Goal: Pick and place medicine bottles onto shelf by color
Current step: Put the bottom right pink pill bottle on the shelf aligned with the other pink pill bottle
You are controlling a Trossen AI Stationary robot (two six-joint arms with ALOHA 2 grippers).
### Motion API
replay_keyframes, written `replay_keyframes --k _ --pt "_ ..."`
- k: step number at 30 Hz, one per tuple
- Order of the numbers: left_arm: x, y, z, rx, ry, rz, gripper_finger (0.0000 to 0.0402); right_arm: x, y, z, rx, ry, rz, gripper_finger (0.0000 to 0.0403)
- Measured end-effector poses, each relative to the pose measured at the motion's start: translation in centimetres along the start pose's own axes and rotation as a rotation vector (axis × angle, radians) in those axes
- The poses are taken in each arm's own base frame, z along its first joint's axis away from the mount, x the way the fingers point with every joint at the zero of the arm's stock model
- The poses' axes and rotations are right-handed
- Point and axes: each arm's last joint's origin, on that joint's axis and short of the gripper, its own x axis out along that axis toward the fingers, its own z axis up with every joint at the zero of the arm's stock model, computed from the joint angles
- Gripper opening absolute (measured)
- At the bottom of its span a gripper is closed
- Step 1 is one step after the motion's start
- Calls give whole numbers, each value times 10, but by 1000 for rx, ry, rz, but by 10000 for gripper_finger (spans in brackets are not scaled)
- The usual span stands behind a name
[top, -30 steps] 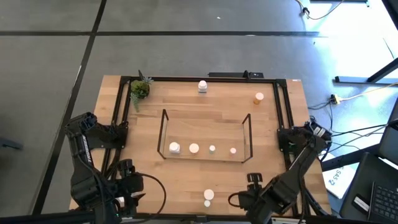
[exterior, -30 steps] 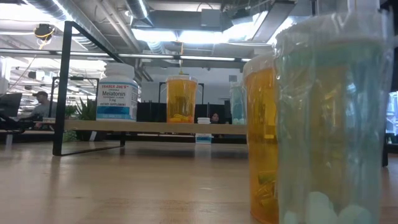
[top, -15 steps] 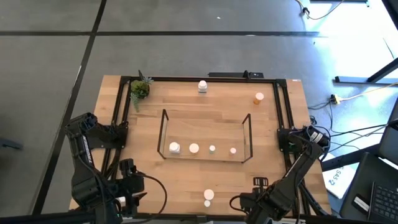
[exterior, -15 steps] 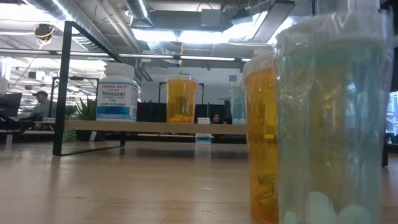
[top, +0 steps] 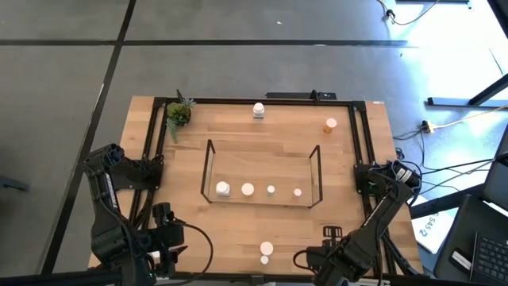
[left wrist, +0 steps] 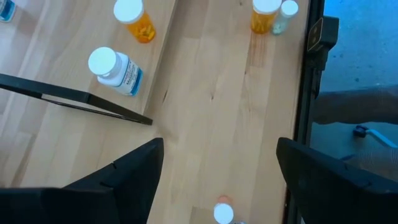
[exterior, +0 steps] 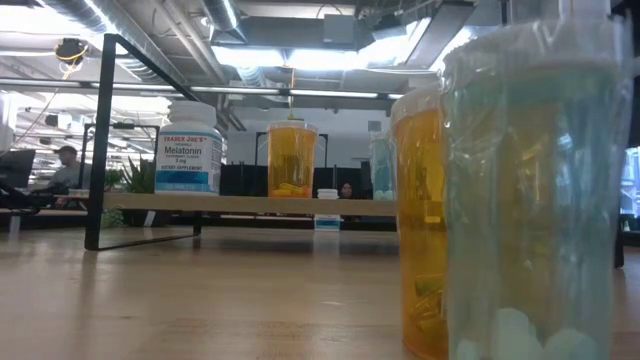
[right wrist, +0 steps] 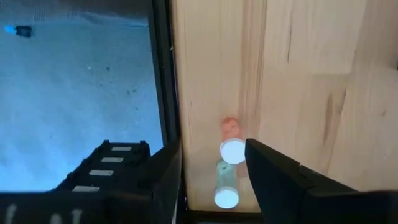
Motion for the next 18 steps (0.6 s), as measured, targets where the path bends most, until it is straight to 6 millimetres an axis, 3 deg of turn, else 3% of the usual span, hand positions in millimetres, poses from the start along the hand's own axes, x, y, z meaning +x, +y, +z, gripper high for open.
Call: replay_keyframes --k 9,13,18 --pt "0 0 0 0 0 0 306 0 0 0 2 13 11 105" --pt "0 0 0 0 1 0 306 0 0 0 1 11 9 112" --pt "0 0 0 0 1 -1 306 0 -1 1 0 -46 -32 149"
